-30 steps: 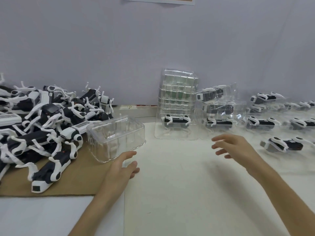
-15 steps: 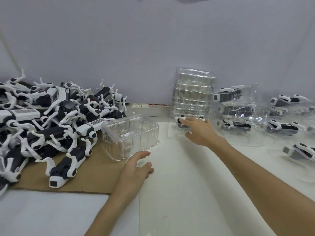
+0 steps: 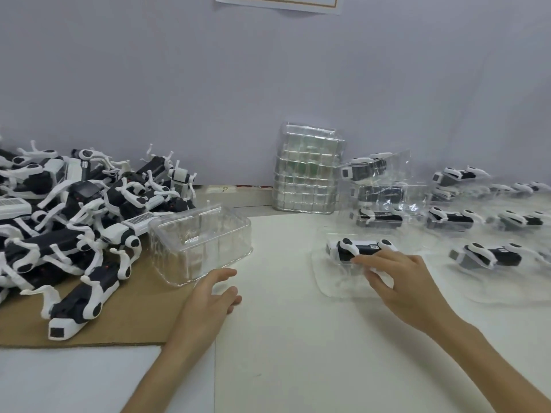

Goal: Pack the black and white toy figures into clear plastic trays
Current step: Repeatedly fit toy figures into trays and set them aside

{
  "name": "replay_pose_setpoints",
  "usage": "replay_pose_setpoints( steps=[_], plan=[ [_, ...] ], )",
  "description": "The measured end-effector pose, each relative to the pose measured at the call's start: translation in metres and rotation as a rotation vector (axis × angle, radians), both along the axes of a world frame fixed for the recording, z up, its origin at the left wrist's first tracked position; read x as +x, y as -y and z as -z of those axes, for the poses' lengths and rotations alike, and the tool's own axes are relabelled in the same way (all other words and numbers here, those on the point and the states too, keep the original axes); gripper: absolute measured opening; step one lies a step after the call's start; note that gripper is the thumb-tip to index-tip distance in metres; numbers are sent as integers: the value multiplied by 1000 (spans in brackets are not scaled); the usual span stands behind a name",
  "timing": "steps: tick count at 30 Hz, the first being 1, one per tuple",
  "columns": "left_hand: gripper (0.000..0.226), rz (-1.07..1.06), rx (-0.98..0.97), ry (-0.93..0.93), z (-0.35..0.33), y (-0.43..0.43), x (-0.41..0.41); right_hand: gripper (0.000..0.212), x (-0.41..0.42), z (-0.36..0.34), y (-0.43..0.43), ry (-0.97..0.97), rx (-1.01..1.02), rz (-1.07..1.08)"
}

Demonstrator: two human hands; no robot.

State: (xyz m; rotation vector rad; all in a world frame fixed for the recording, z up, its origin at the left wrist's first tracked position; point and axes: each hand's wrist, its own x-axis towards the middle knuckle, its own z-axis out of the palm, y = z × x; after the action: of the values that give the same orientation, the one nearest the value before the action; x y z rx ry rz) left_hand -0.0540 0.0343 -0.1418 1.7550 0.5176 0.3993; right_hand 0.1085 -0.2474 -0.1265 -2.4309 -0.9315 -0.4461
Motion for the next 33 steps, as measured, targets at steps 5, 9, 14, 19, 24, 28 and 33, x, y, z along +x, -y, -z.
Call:
replay_pose_setpoints(
  steps=[5, 9, 14, 19, 24, 28, 33],
  plan=[
    [27, 21, 84, -62, -2, 5, -1, 32, -4, -2, 1, -10, 5, -147],
    [25, 14, 86, -69, -1, 6, -2, 29, 3, 3, -55, -1, -36, -280],
    [25, -1, 21, -27, 3, -2, -2, 39, 59, -7, -122, -39, -127, -176],
    [25, 13, 25, -26, 12, -7, 1, 45, 105, -13, -113, -36, -164, -33],
    [27, 21, 29, -12, 15, -7, 2, 40, 119, -8, -83, -51, -83, 24],
    [28, 23, 41, -16, 15, -8, 3, 40, 129, -9, -59, -82, -40, 87],
    [28, 21, 44, -20, 16, -8, 3, 40, 140, -13, -31, -92, -77, 163]
  ],
)
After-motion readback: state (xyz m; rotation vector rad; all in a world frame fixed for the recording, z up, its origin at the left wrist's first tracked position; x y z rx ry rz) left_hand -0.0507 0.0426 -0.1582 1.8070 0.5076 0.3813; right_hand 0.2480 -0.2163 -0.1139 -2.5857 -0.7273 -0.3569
